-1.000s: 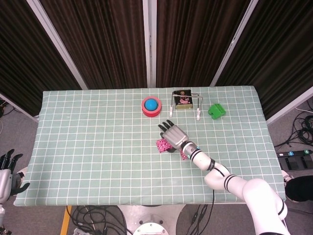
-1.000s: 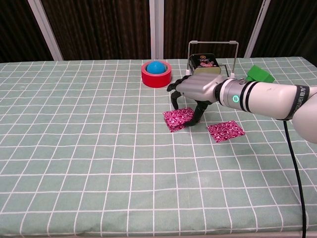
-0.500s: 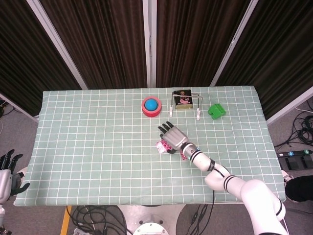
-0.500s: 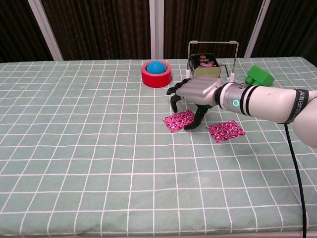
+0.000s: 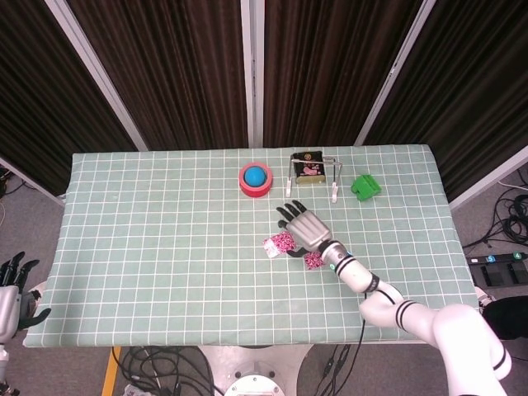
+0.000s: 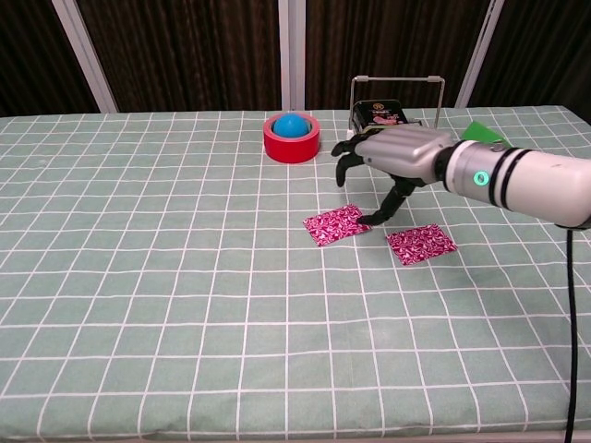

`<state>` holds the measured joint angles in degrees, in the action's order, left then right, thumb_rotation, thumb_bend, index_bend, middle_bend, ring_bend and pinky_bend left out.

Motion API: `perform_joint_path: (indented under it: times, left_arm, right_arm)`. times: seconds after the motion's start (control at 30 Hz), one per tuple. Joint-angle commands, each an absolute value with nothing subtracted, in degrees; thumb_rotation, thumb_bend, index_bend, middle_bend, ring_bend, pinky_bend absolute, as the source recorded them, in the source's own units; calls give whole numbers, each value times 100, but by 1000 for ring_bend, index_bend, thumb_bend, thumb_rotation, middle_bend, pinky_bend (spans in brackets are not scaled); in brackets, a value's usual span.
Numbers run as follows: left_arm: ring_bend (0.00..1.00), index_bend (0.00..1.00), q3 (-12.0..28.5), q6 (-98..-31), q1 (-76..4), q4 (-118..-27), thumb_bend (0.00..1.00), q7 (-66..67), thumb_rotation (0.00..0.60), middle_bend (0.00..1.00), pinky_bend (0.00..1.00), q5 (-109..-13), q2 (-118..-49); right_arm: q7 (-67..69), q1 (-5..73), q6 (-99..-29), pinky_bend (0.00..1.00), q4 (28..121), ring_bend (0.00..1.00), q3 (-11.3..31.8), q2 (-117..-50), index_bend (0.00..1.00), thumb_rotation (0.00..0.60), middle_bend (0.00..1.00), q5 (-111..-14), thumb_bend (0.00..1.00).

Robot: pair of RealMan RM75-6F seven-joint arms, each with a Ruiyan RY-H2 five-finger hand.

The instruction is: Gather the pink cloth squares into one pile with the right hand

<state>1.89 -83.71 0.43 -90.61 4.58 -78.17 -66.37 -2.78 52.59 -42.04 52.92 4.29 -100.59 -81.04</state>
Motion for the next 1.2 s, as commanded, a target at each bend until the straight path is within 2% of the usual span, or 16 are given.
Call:
perform_joint_path:
  times: [0.03,0.17,0.37,1.2]
  left_arm:
    - [108,218,192,-8369,27,-9057,79,455,600,163,147,-7844,-6651]
    - [108,218,189,-8364,6,-9075,79,481,600,162,146,-7880,-6659]
    - [108,218,194,-8387,1,-9139,79,544,600,162,147,-7895,-6627]
    - [108,218,167,-8383,32,-9225,79,613,600,163,147,-7833,-6579]
  right_arm:
    - [-434,4857,-4465,0,5836,0,205,-9563,274,390,51,-8087,161]
    - [-506,4629,-4450,0,5971,0,21,-9418,276,389,53,-8051,162]
    - [-425,4517,-4381,0,5762,0,-53,-9552,278,385,51,-8063,161]
    - [-291,4338,-4381,0,5260,0,-84,-9814,286,392,54,-8261,160]
